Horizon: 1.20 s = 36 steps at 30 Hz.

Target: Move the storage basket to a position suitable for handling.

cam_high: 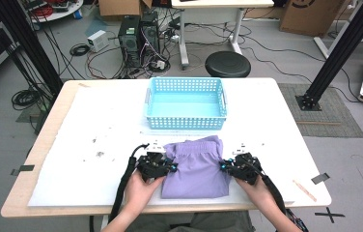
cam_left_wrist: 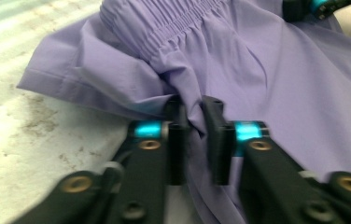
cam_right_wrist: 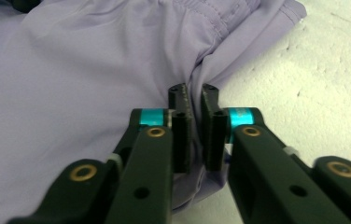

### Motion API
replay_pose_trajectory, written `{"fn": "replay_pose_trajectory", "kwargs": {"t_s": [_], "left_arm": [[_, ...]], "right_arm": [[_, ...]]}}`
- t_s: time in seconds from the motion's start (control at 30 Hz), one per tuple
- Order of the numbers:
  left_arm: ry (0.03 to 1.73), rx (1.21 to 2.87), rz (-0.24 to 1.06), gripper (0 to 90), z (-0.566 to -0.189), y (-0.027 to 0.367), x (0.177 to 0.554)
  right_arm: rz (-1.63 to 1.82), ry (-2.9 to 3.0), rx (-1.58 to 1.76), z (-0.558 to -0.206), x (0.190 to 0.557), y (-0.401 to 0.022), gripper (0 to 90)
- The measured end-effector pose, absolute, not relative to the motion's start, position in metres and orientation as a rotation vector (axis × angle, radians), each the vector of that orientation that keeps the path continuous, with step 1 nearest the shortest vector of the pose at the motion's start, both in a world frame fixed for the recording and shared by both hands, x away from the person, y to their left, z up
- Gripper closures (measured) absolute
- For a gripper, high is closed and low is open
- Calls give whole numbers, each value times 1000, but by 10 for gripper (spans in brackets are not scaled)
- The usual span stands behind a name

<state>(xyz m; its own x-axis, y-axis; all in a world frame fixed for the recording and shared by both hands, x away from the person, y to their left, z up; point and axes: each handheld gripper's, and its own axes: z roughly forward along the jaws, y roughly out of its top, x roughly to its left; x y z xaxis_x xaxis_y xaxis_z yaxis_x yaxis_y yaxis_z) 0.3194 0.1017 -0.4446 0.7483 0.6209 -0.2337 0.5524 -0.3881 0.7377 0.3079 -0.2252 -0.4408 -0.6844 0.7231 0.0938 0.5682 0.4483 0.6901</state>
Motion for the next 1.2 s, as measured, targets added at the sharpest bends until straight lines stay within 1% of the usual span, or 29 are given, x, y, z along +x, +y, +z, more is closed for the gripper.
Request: {"fn": "replay_pose_trajectory", "kwargs": {"t_s": [0.07, 0.1, 0.13, 0.2, 0.27, 0.37, 0.5, 0.63, 0.73, 0.83, 0.9, 0.97, 1.03, 1.07, 1.13, 1.2], "left_arm": [[892, 2077, 140, 533, -440, 106, 322], [892, 2068, 158, 482, -437, 110, 323], [894, 2052, 172, 453, -433, 114, 325], [906, 2022, 216, 397, -426, 124, 331], [910, 1997, 261, 360, -419, 133, 337], [921, 1982, 345, 330, -411, 143, 349], [906, 1978, 438, 328, -406, 152, 368], [909, 1950, 458, 322, -408, 157, 388], [936, 1891, 481, 322, -416, 164, 401], [931, 1859, 442, 320, -425, 170, 411], [930, 1903, 403, 316, -427, 170, 420], [925, 1909, 406, 285, -426, 169, 426], [890, 1869, 422, 284, -425, 171, 427], [881, 1862, 420, 285, -426, 172, 428], [876, 1854, 418, 291, -426, 173, 428], [882, 1849, 414, 329, -426, 175, 429]], "right_arm": [[1074, 2462, 1113, -437, 309, -227, 623], [1092, 2448, 1102, -434, 311, -229, 560], [1102, 2426, 1099, -431, 313, -231, 503], [1137, 2374, 1116, -425, 319, -236, 451], [1164, 2333, 1109, -419, 329, -241, 396], [1178, 2275, 1112, -413, 346, -247, 359], [1189, 2244, 1135, -409, 370, -251, 310], [1198, 2243, 1125, -409, 393, -251, 310], [1186, 2227, 1109, -412, 407, -248, 311], [1155, 2243, 1078, -417, 419, -245, 324], [1169, 2246, 1061, -421, 425, -243, 347], [1167, 2267, 1057, -424, 430, -241, 350], [1157, 2284, 1036, -425, 435, -237, 370], [1146, 2283, 1029, -425, 436, -235, 400], [1134, 2281, 1011, -424, 438, -232, 424], [1122, 2279, 1015, -425, 440, -233, 456]]}}
